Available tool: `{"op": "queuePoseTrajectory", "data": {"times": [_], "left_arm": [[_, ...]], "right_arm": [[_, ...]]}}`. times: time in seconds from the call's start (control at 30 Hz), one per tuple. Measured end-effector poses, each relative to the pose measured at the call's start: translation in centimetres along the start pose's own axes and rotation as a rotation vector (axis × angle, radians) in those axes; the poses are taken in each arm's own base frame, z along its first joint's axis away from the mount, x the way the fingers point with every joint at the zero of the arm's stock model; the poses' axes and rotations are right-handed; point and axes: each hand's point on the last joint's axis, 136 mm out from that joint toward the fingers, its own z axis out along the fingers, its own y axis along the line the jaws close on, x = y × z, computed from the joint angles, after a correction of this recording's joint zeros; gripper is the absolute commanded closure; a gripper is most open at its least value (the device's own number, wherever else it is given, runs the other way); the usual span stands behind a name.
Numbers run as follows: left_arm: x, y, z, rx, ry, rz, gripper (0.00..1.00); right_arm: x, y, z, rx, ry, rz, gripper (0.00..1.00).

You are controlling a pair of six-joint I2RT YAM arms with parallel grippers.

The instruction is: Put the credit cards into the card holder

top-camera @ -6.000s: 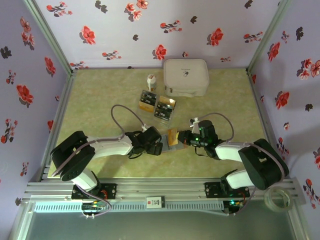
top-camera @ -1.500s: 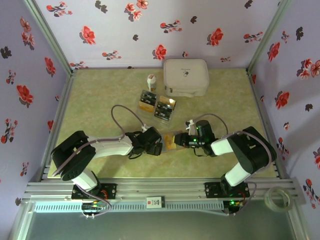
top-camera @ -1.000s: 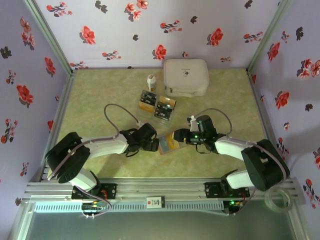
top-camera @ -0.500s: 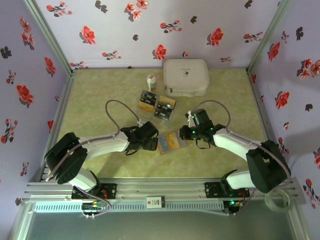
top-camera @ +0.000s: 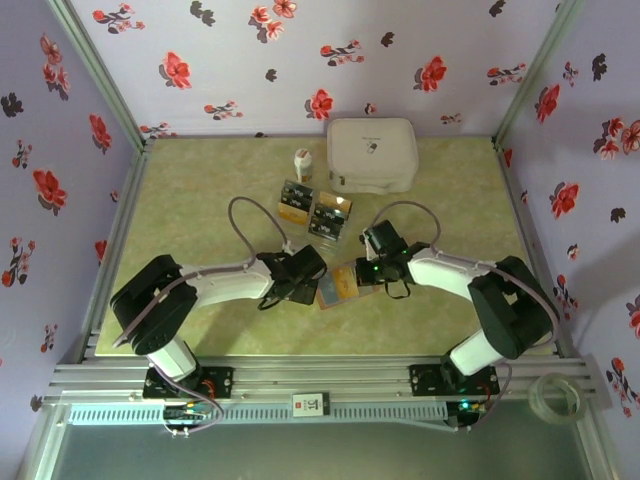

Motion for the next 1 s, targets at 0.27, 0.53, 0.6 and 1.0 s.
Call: {"op": "queuePoseTrajectory", "data": {"times": [0.27,0.53,0.6,1.0], "left_arm": [[0.0,-0.1,0.3,-0.004,0.004,0.007,0.00],[0.0,-0.3,0.5,-0.003,0.003,0.006,0.00],[-0.1,-0.3,0.5,-0.002,0.002,0.008,0.00],[-0.3,-0.5,0.6,0.005,-0.008,0.007,0.00]], "right_arm": [[0.1,1.5,0.7,-0.010,0.017,-0.039,0.96],[0.7,2.8,1.2,-0.019,0.035,-0.078,0.96],[0.8,3.1,1.2,-0.022,0.036,-0.088,0.96],[1.2,5.7,1.4,-0.053,0.046,-0.121,0.96]]}}
